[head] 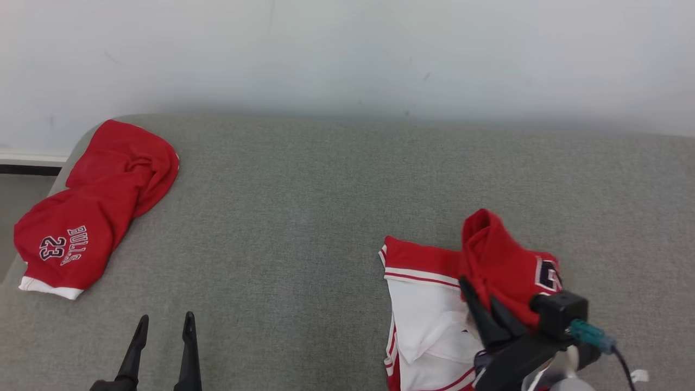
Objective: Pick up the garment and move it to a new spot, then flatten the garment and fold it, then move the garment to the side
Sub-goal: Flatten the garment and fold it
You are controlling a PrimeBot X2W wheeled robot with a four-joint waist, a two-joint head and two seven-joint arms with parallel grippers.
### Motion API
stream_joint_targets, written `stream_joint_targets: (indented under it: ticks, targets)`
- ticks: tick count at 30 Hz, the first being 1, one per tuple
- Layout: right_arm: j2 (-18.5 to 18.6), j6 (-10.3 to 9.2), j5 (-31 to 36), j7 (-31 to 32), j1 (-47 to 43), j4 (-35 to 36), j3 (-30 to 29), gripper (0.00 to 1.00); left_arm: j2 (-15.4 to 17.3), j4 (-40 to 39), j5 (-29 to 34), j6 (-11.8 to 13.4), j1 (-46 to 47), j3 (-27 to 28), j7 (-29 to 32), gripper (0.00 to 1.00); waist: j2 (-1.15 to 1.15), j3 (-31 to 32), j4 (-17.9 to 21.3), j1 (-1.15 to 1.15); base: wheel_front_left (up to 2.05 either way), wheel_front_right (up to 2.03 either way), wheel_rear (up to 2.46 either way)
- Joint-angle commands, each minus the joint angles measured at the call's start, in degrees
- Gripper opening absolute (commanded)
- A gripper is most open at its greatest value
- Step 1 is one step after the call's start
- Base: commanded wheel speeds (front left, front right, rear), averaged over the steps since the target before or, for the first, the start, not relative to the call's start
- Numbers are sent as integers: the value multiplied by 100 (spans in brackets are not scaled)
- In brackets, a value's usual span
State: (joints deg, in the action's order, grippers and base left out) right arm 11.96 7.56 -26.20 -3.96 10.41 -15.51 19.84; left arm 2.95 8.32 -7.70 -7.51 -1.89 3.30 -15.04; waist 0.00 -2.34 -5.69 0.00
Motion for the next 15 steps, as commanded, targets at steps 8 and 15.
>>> stream_joint_targets:
  ticks: [8,15]
  targets:
    - [-292,-17,158,74,11,-11,279,0,-9,54,-100,23,137,-69,-20,100,0,-68,-119,0,0,0,0]
    - [-528,-17,126,-27,151,-311,467,0,-9,100,-133,30,189,-84,-20,100,0,-68,-155,0,0,0,0]
